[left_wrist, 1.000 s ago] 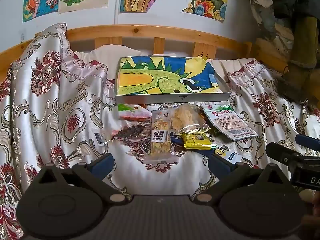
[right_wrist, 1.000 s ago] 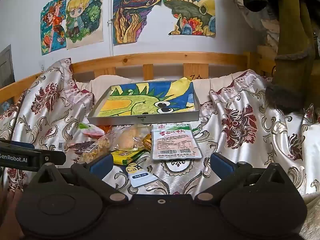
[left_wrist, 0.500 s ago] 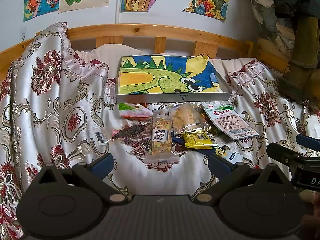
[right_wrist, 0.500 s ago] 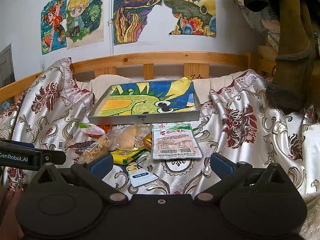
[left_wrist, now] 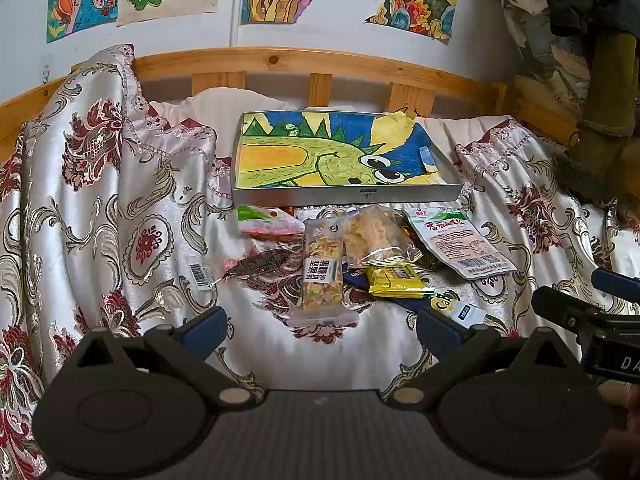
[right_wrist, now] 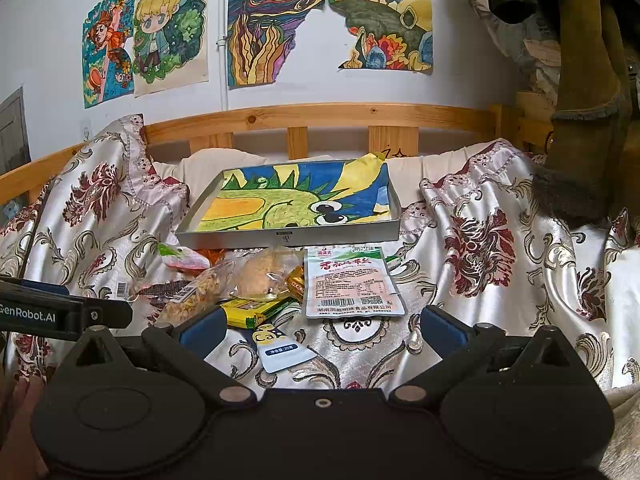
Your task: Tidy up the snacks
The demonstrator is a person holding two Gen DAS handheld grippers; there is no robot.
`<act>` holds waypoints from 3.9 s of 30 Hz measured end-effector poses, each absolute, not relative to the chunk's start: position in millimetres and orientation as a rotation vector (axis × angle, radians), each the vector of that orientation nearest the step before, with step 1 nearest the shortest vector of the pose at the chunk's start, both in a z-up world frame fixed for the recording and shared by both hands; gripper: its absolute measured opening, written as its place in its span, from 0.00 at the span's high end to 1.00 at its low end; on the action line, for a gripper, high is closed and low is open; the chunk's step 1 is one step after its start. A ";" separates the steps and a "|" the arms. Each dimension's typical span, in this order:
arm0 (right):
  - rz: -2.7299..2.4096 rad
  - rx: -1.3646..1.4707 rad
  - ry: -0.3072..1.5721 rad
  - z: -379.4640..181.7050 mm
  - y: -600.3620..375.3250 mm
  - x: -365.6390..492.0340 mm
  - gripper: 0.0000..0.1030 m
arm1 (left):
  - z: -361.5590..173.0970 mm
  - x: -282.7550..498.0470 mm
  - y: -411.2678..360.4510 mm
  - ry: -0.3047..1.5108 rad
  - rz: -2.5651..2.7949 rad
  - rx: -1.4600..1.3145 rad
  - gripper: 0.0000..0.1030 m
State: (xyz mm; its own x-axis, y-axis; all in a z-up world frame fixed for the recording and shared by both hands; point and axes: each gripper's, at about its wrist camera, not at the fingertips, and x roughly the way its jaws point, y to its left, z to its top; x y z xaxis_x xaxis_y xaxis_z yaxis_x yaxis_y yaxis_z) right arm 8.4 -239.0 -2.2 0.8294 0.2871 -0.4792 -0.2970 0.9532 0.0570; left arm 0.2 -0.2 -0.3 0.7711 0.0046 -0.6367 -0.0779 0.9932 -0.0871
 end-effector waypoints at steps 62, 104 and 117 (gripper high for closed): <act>0.472 -0.134 0.516 16.1 -226.6 43.9 0.00 | -11.3 39.2 3.0 0.817 0.157 -0.093 0.01; 0.399 -0.214 0.710 -75.5 -199.6 187.0 0.01 | -62.3 162.0 15.4 0.982 0.054 -0.193 0.03; 0.379 -0.257 0.706 -79.9 -196.2 182.1 0.03 | -65.3 160.0 16.8 0.982 0.002 -0.312 0.31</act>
State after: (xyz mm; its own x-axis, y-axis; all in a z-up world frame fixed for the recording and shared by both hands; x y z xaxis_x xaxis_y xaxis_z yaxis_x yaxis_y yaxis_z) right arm 182.1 -196.2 -79.9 0.6971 0.2505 -0.6717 -0.4218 0.9009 -0.1018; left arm 160.0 16.8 -65.3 0.5591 -0.1380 -0.8176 -0.1419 0.9556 -0.2584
